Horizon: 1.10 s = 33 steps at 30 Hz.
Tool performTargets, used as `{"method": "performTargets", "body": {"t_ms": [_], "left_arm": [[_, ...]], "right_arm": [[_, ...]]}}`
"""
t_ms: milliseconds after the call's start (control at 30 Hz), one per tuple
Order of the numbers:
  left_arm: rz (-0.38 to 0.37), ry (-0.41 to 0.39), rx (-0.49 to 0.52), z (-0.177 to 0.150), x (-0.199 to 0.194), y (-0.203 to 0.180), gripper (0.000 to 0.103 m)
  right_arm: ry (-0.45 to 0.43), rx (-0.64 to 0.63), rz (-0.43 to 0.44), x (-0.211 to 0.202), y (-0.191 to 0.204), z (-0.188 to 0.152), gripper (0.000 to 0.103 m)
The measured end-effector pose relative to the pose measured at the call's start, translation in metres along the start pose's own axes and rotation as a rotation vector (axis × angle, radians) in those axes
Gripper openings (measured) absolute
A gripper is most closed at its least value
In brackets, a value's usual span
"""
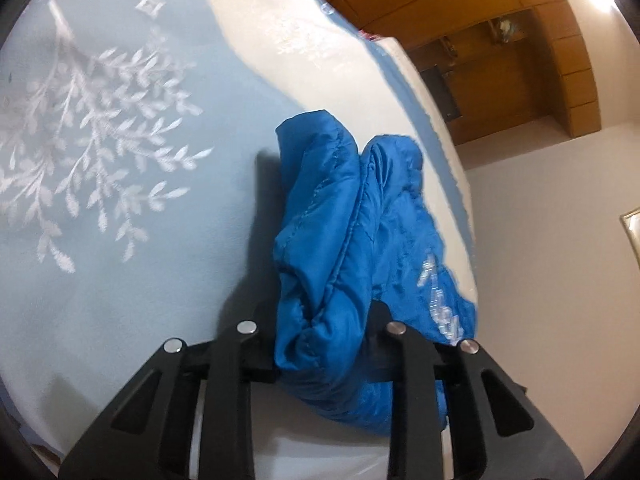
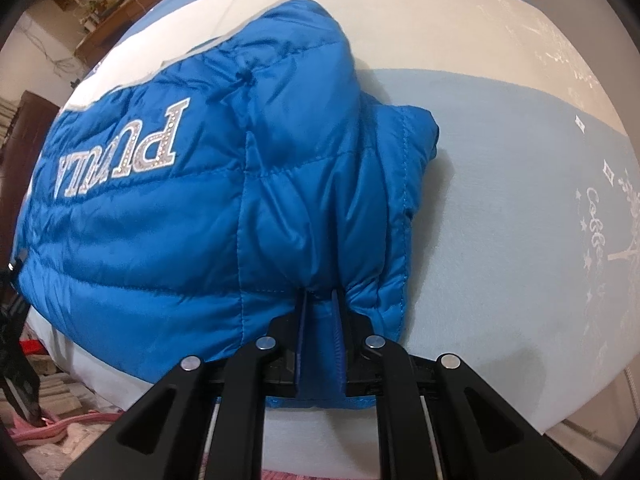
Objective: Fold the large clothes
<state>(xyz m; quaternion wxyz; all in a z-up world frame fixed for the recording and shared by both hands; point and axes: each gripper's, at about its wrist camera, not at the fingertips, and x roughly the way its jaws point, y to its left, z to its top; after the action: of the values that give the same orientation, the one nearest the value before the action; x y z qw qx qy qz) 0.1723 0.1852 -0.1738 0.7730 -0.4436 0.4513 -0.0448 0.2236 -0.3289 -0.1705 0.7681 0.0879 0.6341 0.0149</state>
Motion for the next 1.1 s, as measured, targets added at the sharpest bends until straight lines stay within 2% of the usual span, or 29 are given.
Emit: {"method": "performTargets", "body": {"t_ms": [100,233,400,600,667,800,900,1100], "left_arm": [[-0.025,0.025,-0.059,-0.001,0.011,0.019,0.026],[0.038,0.025,0.011,-0.003,0.017,0.015,0.031],[0.04,0.029,0.009,0.0,0.022,0.017,0.032],[0.064,0.013,0.006,-0.004,0.016,0.006,0.03],[0.092,-0.003,0.052,-0.006,0.003,-0.008,0.028],[0.121,-0.046,0.133,-0.009,-0.014,-0.043,0.026],[0.134,-0.088,0.213,-0.015,-0.026,-0.077,0.026],[0.105,-0.139,0.397,-0.037,-0.043,-0.158,0.026]], "right_arm": [[0.001,-0.013,-0.01,0.001,-0.001,0.002,0.011],[-0.002,-0.025,-0.031,0.004,0.001,0.004,0.011],[-0.01,-0.017,-0.013,0.007,0.008,-0.001,0.011],[-0.004,-0.007,0.018,0.004,-0.003,-0.003,0.012],[-0.004,0.003,0.026,-0.004,-0.009,0.0,0.013],[-0.04,-0.017,0.04,-0.027,-0.014,0.002,0.027],[-0.064,-0.021,0.029,-0.044,-0.02,0.004,0.027],[-0.099,-0.038,0.054,-0.069,-0.031,0.005,0.028]]}}
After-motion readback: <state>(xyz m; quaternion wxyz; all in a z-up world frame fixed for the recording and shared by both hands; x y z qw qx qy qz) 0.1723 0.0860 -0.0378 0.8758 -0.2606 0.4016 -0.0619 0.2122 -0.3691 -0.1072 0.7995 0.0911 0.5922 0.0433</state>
